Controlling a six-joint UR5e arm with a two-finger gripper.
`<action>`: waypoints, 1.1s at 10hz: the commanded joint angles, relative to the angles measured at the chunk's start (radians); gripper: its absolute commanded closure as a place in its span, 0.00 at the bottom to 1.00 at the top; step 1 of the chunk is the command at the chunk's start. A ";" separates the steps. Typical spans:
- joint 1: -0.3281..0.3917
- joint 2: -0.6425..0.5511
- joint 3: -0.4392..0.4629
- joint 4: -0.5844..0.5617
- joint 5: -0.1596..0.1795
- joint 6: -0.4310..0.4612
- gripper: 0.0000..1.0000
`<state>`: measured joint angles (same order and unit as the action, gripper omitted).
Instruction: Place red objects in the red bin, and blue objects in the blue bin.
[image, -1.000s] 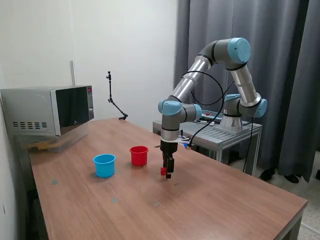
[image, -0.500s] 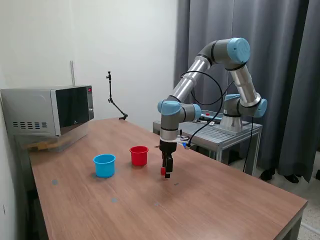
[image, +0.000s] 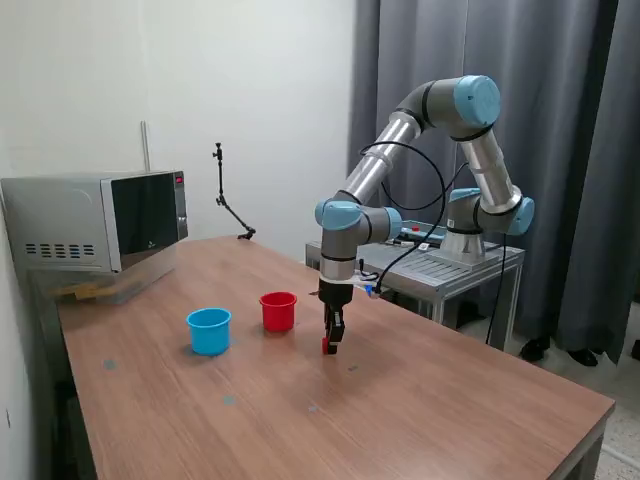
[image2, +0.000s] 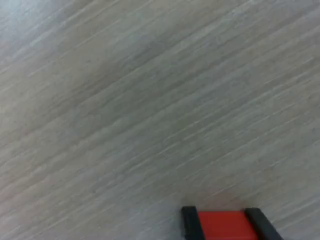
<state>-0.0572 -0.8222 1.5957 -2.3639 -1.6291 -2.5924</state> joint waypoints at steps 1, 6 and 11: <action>0.000 0.000 0.000 0.000 0.000 0.000 1.00; -0.010 -0.038 -0.057 0.005 -0.008 -0.008 1.00; -0.067 -0.097 -0.071 0.026 -0.020 -0.055 1.00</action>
<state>-0.1002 -0.9130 1.5185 -2.3468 -1.6450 -2.6412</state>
